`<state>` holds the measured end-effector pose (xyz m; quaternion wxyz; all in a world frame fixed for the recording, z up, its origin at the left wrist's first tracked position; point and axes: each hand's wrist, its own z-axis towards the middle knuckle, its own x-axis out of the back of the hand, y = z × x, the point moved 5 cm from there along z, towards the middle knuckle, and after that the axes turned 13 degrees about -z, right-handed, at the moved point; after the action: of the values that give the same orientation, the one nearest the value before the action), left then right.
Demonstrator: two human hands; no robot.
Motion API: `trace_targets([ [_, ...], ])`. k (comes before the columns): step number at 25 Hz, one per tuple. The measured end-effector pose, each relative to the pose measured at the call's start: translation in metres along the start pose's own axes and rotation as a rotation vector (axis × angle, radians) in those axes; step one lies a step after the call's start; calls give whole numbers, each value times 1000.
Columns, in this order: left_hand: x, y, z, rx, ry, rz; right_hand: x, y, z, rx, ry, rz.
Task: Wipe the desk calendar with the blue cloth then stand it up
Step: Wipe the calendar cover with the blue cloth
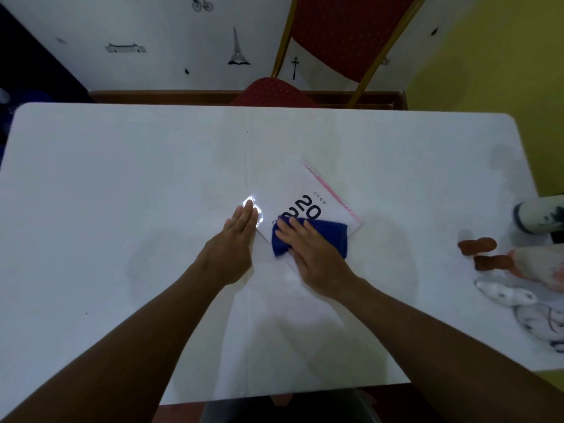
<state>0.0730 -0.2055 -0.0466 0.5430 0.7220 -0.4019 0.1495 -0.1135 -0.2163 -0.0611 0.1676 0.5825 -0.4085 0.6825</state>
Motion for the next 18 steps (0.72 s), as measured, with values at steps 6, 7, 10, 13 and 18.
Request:
trace_targets([
  [6,1,1,0,-2,-4,-3,18,17,4,126,-47,-60],
  [7,1,1,0,-8,-4,-5,20,22,20,81,-32,-62],
  [10,0,2,0,-7,1,-1,22,35,74,-68,-14,-56],
  [13,0,3,0,1,3,-2,18,40,101,-149,31,-56],
  [18,-1,1,0,5,-2,20,5,17,55,-315,146,-49],
])
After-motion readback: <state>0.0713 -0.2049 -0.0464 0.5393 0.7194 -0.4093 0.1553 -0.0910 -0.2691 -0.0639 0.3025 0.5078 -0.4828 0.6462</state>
